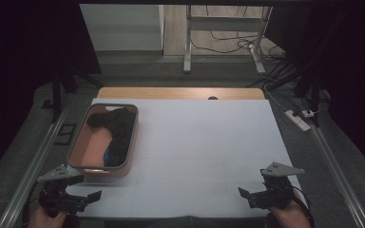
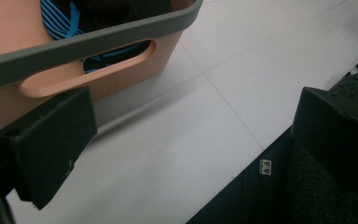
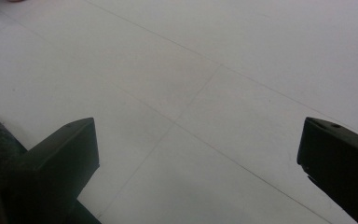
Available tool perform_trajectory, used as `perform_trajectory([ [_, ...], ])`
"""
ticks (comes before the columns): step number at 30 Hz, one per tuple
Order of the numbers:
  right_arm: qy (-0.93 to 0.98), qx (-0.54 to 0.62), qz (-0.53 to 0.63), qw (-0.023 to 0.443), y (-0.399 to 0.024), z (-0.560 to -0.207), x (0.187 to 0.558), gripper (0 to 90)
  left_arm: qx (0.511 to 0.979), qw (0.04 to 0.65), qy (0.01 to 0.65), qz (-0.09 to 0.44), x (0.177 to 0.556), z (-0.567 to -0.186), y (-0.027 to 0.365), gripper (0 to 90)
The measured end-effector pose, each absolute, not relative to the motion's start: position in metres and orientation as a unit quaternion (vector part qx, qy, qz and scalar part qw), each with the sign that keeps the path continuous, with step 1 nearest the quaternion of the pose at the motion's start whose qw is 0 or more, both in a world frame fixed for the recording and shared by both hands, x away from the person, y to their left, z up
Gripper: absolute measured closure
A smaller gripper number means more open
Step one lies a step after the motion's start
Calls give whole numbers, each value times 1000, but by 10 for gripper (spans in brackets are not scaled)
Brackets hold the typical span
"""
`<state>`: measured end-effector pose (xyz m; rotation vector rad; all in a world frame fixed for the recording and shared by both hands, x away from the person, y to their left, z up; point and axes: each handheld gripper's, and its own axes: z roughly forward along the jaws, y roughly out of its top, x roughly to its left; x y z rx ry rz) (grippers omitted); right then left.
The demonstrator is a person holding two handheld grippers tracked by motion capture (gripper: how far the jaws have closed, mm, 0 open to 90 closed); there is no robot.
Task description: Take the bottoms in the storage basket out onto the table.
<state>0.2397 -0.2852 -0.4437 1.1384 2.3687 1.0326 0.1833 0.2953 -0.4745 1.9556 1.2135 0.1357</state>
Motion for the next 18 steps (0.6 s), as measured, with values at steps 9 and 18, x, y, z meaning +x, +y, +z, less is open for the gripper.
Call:
perform_trajectory([
  [9, 819, 412, 373, 144, -290, -443, 242, 0, 770, 415, 483, 46, 184, -475, 298, 0],
  [18, 828, 403, 364, 143, -287, -444, 242, 0, 773, 408, 484, 44, 185, -475, 297, 0],
])
